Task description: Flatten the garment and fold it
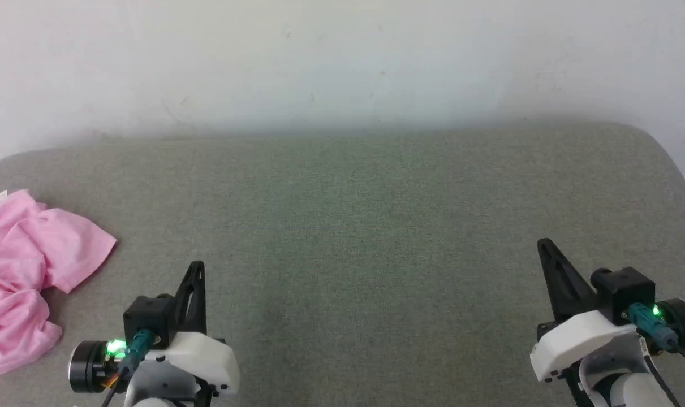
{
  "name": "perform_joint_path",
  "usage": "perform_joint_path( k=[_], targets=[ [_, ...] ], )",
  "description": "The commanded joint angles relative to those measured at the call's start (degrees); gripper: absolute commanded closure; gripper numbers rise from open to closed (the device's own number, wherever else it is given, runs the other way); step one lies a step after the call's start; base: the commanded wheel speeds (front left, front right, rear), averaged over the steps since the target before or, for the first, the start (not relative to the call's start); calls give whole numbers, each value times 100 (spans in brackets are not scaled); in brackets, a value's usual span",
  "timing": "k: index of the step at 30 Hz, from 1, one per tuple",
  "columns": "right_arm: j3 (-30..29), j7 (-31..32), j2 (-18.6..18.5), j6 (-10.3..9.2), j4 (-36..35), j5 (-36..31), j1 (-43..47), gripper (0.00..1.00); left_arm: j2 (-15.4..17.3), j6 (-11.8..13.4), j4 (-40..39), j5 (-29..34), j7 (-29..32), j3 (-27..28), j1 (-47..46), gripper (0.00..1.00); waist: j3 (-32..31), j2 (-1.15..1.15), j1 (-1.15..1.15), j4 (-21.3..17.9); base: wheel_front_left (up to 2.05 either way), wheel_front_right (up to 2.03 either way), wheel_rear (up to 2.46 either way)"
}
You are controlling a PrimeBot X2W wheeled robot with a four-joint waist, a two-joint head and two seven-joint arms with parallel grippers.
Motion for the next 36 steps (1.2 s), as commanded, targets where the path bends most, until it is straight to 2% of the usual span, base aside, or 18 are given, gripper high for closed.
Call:
perform_joint_path(
  k=[1,22,23,36],
  targets=[
    [-16,4,24,-12,-40,-44,81,100,-29,-44,15,38,1,1,-74,100,0,0,0,0,0,0,0],
    [-16,4,24,-12,-40,-44,81,100,-29,-44,15,38,1,1,-74,100,0,0,0,0,0,0,0],
    [-1,-2,-1,0,4,2,-2,0,1,4,-1,0,-3,0,2,0,0,0,0,0,0,0,0],
    [-142,-138,-2,-1,-73,210,3,0,3,183,-11,11,-139,-78,-30,0,25,0,0,3,0,0,0]
  ],
)
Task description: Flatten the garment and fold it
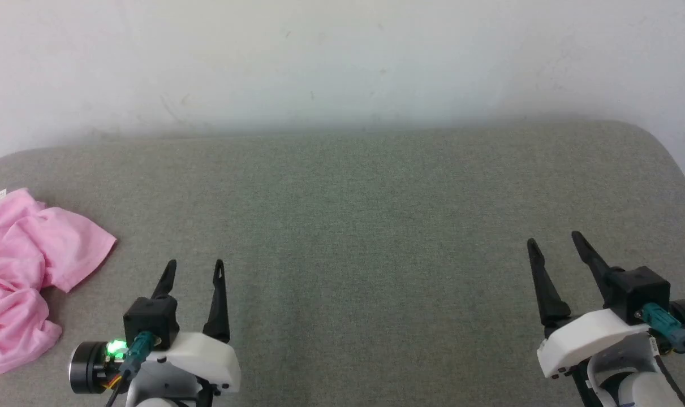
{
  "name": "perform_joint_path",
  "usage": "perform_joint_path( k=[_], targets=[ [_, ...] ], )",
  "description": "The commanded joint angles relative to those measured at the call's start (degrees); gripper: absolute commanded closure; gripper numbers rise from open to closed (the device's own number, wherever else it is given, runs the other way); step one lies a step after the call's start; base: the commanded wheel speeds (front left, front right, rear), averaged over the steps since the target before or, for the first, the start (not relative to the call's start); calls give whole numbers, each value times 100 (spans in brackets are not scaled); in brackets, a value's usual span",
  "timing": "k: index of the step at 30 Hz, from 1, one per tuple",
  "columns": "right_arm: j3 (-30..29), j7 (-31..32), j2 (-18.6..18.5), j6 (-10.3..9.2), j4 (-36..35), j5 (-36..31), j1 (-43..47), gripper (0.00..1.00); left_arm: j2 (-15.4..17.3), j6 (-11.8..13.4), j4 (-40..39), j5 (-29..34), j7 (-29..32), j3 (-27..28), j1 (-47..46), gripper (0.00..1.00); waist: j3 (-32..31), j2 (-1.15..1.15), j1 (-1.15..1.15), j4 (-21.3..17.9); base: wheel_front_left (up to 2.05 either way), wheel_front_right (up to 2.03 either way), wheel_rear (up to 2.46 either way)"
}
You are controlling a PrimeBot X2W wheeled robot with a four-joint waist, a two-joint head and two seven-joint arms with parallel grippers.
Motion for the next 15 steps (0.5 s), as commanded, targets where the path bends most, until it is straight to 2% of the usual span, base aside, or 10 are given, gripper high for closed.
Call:
perform_joint_path(
  k=[1,15],
  targets=[
    [-52,-75,3,-1,-73,84,7,0,1,79,-9,12,-62,-38,-37,0,6,0,0,6,0,0,0],
    [-42,-242,6,-3,-247,221,39,0,55,362,-124,50,-230,-184,-118,0,89,0,0,245,0,0,0]
  ],
)
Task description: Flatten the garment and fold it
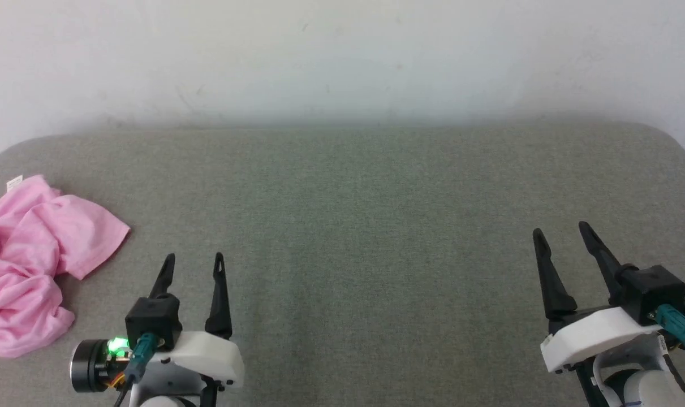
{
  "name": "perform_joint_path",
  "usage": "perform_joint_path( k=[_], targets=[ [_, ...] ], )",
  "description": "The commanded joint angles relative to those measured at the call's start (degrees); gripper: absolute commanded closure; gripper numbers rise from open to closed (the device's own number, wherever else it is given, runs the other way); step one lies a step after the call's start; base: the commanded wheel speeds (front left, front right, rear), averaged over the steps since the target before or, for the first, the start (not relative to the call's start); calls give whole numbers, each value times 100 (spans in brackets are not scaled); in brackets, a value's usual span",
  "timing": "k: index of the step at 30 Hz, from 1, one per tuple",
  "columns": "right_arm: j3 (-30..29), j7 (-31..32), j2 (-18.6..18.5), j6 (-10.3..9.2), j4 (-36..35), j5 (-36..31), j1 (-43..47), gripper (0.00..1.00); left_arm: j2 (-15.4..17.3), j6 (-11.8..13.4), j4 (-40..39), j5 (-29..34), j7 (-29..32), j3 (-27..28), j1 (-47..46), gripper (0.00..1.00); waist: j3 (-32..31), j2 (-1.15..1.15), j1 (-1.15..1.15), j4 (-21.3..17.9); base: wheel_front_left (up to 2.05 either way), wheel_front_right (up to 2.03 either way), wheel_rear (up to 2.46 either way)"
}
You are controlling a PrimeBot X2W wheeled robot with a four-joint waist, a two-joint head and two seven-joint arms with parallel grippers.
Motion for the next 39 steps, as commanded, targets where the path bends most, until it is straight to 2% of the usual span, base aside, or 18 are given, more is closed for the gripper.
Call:
perform_joint_path(
  k=[1,12,32,39],
  targets=[
    [6,-68,7,-3,-75,62,39,0,44,107,-67,52,-67,-46,-120,0,33,0,0,97,0,0,0],
    [14,-199,10,-4,-176,106,57,0,99,413,-227,-12,-199,-110,-148,0,116,0,0,550,0,0,0],
    [57,-450,15,-6,-314,183,85,0,32,738,-319,-79,-450,1,-146,0,294,0,0,1499,0,0,0],
    [96,-534,16,-6,-367,225,96,0,6,837,-322,-81,-534,67,-178,0,352,0,0,1662,0,0,0]
  ],
)
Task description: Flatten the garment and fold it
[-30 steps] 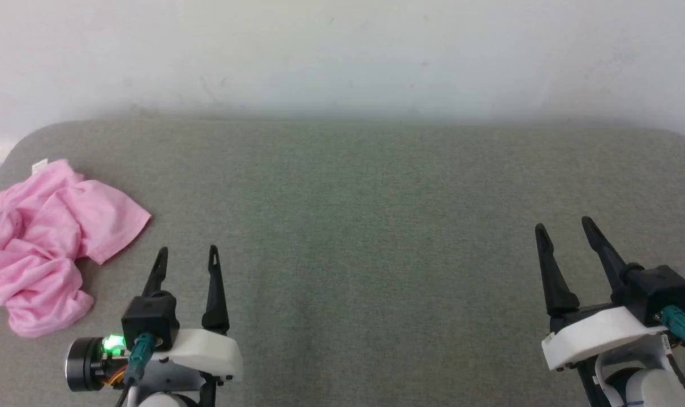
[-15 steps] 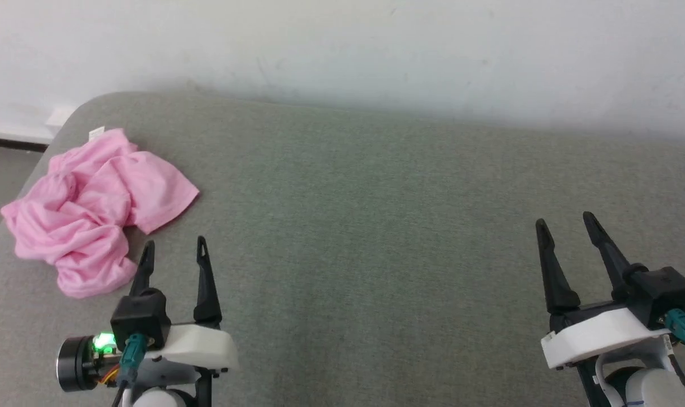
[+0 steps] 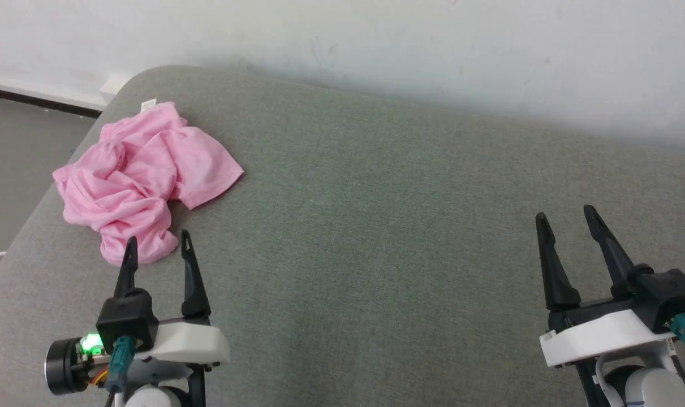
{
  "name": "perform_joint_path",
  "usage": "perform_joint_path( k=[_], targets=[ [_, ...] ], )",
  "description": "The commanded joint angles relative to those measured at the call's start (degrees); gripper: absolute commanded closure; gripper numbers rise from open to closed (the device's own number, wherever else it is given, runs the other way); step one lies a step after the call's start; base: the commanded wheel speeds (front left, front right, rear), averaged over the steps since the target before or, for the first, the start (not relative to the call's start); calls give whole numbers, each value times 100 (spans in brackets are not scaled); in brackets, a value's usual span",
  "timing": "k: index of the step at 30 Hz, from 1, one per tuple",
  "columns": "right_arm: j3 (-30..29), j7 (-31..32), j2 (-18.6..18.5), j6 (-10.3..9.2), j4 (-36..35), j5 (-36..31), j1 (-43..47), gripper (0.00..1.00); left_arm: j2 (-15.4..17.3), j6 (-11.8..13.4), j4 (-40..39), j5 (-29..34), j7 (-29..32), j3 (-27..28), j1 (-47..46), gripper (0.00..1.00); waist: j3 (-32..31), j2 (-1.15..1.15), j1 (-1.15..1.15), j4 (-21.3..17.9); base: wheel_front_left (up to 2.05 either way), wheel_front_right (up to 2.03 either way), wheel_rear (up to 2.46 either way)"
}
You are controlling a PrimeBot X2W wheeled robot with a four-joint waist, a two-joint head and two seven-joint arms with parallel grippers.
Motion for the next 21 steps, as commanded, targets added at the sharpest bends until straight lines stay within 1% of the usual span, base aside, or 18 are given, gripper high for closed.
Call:
perform_joint_path(
  k=[1,4,8,11,14,21],
  targets=[
    [-1,-76,13,-6,-52,42,93,0,-21,58,-12,-48,-60,46,-121,0,39,0,0,58,0,0,0],
    [-1,-111,14,-7,-86,34,88,0,15,43,23,-79,-96,160,-298,0,102,0,0,111,0,0,0],
    [-22,-159,15,-7,-166,-44,25,0,111,6,143,-248,-144,587,-731,0,282,0,0,153,0,0,0],
    [-37,-195,15,-7,-228,-126,-45,0,250,-119,403,-365,-180,915,-1121,0,484,0,0,154,0,0,0],
    [-56,-231,16,-8,-319,-235,-131,0,453,-293,734,-411,-216,1126,-1541,0,734,0,0,154,0,0,0],
    [-57,-315,-170,-8,-607,-420,-353,0,1032,-670,1977,-617,-299,1404,-2620,0,1331,0,0,177,0,0,0]
  ],
)
